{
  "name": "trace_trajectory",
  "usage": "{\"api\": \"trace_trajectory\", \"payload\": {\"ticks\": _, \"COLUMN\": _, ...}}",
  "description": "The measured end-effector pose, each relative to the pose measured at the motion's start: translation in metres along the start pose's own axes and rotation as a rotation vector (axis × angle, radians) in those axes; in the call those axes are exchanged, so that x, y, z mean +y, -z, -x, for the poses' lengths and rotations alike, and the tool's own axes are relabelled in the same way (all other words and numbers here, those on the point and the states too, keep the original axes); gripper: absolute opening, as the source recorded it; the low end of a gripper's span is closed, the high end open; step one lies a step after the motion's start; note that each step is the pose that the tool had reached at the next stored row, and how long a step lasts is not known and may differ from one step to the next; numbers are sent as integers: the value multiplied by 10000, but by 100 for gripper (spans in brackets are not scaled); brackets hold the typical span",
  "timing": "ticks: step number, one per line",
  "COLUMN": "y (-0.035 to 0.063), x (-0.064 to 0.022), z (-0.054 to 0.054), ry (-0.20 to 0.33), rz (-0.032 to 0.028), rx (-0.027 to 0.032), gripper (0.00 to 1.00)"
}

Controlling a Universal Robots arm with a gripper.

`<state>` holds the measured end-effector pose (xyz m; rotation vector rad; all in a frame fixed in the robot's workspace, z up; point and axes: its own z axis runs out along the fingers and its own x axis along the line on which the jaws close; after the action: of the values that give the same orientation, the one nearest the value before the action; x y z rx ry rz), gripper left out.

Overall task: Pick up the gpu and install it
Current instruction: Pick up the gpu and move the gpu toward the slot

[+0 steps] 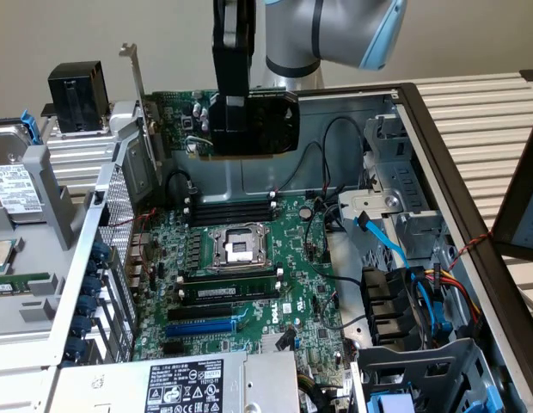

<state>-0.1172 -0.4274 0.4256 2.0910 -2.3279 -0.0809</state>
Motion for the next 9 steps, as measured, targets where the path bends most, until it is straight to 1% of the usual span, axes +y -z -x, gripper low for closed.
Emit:
{"api": "trace_trajectory", "payload": {"ticks": 5, "y": -1, "x": 12, "z": 1, "ry": 17, "rz": -2, "rx": 2, "gripper": 27}}
{"api": "trace_trajectory", "payload": {"ticks": 6, "y": -3, "x": 26, "z": 21, "ry": 15, "rz": -8, "rx": 19, "gripper": 27}}
{"api": "trace_trajectory", "payload": {"ticks": 9, "y": -9, "x": 72, "z": 79, "ry": 28, "rz": -43, "rx": 126, "gripper": 27}}
